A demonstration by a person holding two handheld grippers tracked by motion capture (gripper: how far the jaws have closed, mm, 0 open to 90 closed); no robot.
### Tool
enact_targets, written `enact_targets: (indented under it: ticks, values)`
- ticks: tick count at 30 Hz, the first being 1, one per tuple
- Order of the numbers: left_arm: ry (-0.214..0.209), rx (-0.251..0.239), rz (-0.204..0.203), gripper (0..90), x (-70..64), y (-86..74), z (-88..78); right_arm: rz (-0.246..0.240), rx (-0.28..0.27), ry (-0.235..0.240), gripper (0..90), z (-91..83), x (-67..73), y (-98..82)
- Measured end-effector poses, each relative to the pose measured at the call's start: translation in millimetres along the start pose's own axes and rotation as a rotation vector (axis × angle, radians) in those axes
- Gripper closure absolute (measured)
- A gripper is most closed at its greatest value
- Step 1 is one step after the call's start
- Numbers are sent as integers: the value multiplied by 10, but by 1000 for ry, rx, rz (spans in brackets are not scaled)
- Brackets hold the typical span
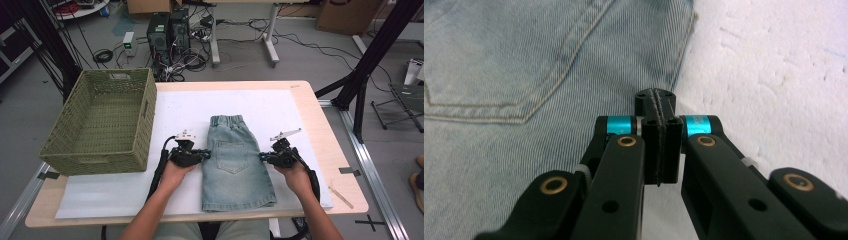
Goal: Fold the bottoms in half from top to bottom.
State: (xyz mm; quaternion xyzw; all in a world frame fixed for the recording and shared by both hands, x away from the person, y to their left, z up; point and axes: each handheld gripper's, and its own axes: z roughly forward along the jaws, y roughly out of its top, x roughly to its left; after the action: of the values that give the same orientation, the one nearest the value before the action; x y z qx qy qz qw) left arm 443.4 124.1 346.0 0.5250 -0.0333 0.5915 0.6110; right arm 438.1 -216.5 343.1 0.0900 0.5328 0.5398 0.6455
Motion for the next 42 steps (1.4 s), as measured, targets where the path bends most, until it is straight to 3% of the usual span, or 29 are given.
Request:
enact_targets:
  ticks: [2,3,6,7,9,10,13,15,16,17,19,25,27,28,29,30,31,33,35,38,42]
  values:
    - [0,-5,-12,835,11,-1,-4,12,-31,-8,891,-21,-14,-20]
    - [4,-9,-15,805,11,1,-4,29,-57,-6,787,-37,-29,-16]
    - [31,-59,-31,569,35,13,-11,78,-133,-9,606,-82,-65,30]
    - [31,-79,-39,517,56,19,-19,75,-148,-31,573,-86,-60,51]
    - [28,-119,-67,512,99,34,-7,71,-155,-32,515,-54,-44,92]
    - [26,-115,-79,511,114,45,17,72,-141,-29,502,-19,-35,108]
    - [11,-66,-81,540,120,63,119,61,-66,-34,531,131,-27,133]
    - [1,-51,-54,645,93,72,132,84,-61,41,741,159,-66,134]
    - [10,-42,-32,725,72,70,131,73,-57,59,791,150,-61,135]
    - [18,-33,-18,790,57,66,125,52,-53,48,832,141,-37,135]
    - [17,-24,-7,851,48,65,91,25,-48,36,852,121,-8,126]
    - [-40,4,4,853,-9,1,-10,-8,-41,48,860,36,54,34]
    - [-31,-15,13,789,0,11,-21,-7,-41,49,856,20,64,12]
    - [-18,-40,10,671,18,28,-24,-8,-43,46,844,18,63,14]
    - [-10,-70,-3,540,40,53,-25,-8,-48,44,804,16,62,22]
    - [-10,-70,-3,476,40,53,-25,-10,-54,37,725,10,66,31]
    - [4,-146,7,440,85,121,-27,-11,-69,35,651,-3,71,36]
    - [37,-178,-12,348,129,215,8,-22,-104,47,608,-43,77,36]
    - [53,-153,-39,246,179,324,86,-26,-131,47,588,-85,74,31]
    - [47,-95,-55,246,200,444,247,-22,-151,42,588,-136,55,24]
    - [73,-18,-35,247,170,505,420,-22,-158,47,588,-170,42,14]
